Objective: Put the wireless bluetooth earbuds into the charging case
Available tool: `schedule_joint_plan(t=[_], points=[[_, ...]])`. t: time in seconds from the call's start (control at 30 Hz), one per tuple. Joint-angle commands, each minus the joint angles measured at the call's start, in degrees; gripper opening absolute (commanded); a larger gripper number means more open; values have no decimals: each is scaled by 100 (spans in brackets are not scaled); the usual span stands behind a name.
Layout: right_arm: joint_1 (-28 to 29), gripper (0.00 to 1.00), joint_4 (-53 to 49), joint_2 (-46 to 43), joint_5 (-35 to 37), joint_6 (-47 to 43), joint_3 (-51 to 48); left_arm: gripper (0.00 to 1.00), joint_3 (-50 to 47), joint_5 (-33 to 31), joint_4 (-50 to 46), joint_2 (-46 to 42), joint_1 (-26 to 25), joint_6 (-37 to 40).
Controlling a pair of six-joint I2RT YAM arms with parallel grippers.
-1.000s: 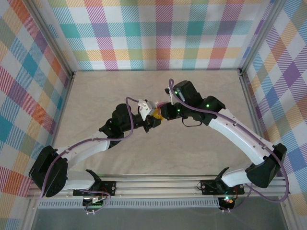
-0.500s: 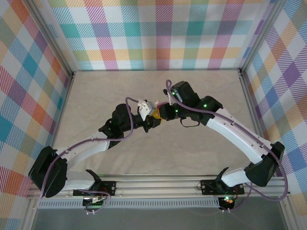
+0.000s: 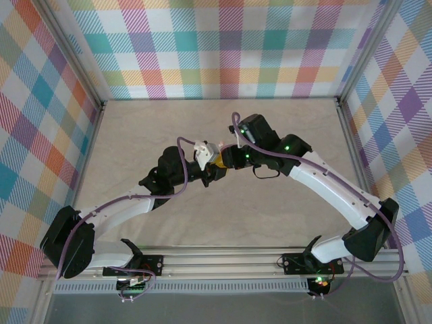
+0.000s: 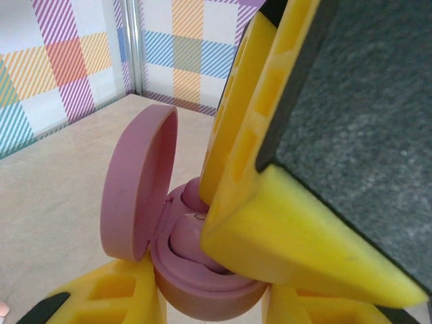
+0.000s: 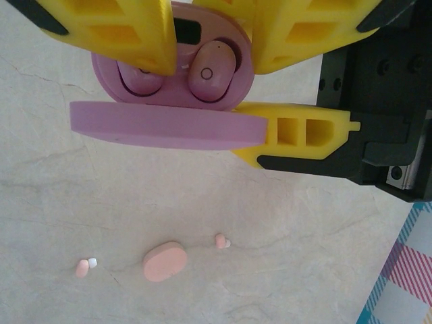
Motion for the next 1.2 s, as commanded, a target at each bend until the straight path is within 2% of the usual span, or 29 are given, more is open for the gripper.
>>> schedule_joint_plan(t=[0.0, 0.7, 0.97, 1.17], points=[[36, 36, -128, 36, -21, 20, 148, 6, 7, 157, 245, -114, -81, 34], [25, 40, 370, -662, -57, 30, 182, 6, -379, -145, 258, -416, -73, 83], [-192, 43, 4, -905, 275, -120, 383, 7, -448, 152, 376, -553, -20, 174], [-280, 39, 392, -1236, 323, -190, -58, 8, -327, 415, 228, -531, -20, 182]])
